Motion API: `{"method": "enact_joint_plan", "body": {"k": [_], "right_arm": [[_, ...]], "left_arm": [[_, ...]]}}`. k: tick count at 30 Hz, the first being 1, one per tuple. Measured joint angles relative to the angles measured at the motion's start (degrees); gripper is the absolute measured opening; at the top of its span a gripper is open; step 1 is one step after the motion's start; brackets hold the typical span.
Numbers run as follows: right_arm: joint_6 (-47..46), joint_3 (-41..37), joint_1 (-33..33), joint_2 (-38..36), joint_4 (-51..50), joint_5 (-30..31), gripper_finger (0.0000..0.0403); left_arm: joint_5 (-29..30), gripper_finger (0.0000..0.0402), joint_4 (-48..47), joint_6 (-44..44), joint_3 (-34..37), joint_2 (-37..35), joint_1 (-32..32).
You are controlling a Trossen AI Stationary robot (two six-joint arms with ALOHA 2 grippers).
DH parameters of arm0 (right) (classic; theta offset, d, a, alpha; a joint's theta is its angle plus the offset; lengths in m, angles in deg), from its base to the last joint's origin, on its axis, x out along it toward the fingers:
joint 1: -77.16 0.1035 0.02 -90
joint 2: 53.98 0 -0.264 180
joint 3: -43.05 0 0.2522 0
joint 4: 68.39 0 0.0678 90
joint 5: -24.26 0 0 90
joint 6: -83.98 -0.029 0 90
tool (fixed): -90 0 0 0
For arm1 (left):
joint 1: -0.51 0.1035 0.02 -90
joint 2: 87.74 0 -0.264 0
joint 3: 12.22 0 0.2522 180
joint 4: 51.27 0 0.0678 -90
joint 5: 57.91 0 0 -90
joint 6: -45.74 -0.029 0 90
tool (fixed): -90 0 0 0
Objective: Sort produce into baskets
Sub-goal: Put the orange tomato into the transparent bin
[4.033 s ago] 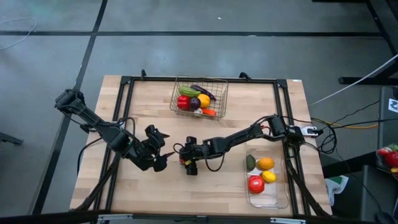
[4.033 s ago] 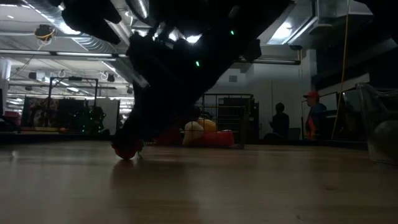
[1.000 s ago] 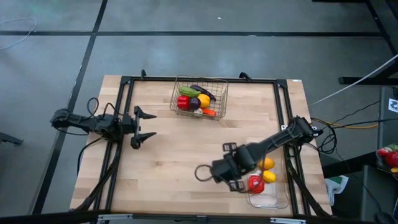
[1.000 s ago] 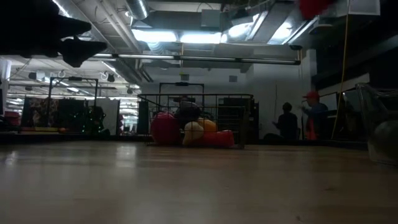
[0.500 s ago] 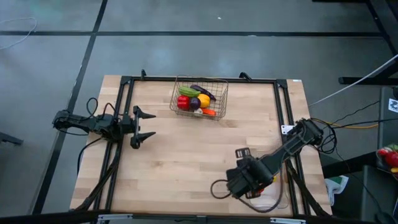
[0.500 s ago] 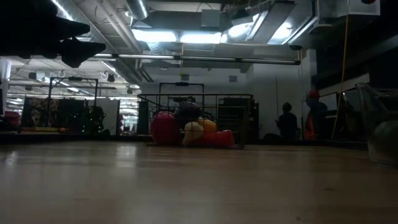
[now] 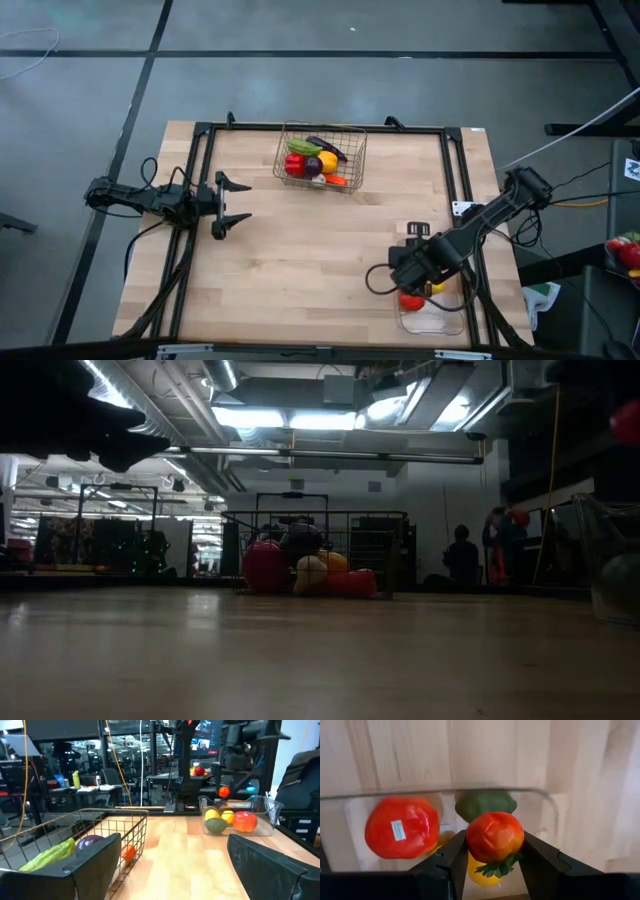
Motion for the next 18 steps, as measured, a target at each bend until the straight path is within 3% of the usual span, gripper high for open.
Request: {"method": "enact_joint_plan", "body": {"k": [18], "right_arm": [[0.75,-15.58,-0.06,-1.25,11.31,-5.10,0.0159]], "left_arm": [[-0.02,0.0363,0.00,4.12,0.00,0.02,0.00]]}}
